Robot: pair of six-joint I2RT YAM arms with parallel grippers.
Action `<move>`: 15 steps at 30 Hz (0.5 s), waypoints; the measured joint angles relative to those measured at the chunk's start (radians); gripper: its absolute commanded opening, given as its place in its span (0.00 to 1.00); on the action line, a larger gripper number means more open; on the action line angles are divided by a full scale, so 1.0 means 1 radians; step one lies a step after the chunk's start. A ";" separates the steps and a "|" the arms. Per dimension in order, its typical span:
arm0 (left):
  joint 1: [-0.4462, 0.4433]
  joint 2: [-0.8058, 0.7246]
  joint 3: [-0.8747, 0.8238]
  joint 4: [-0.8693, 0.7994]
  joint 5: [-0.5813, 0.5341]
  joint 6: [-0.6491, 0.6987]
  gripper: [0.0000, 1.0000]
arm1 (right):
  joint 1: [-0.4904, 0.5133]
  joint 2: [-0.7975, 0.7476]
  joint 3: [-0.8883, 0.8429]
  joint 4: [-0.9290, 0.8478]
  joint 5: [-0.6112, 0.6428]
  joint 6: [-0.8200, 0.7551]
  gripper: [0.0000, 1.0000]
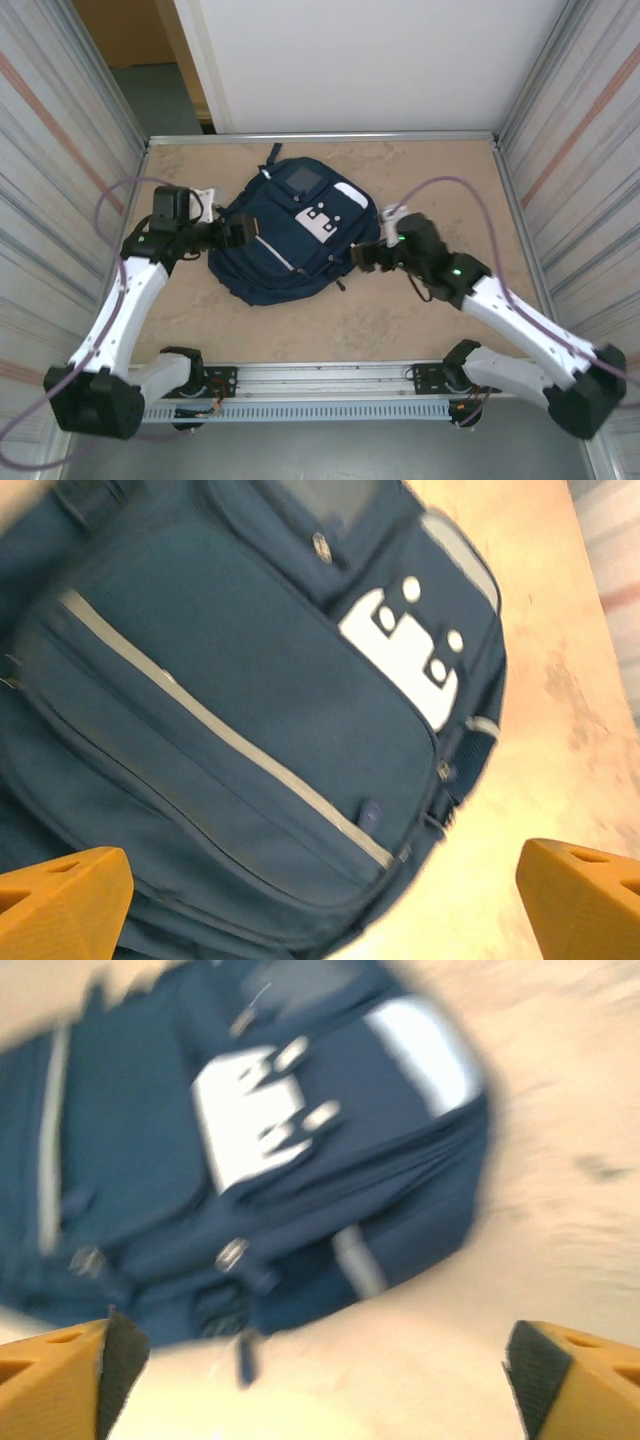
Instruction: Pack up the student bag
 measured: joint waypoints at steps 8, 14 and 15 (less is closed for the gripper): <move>-0.006 -0.170 -0.401 0.436 -0.225 0.195 0.99 | -0.228 -0.307 -0.371 0.240 0.251 -0.035 0.99; 0.024 0.000 -0.580 0.776 -0.293 0.316 0.99 | -0.446 -0.328 -0.596 0.439 0.222 -0.052 0.99; 0.044 0.032 -0.597 0.848 -0.287 0.316 0.98 | -0.484 -0.300 -0.614 0.489 0.207 -0.051 0.99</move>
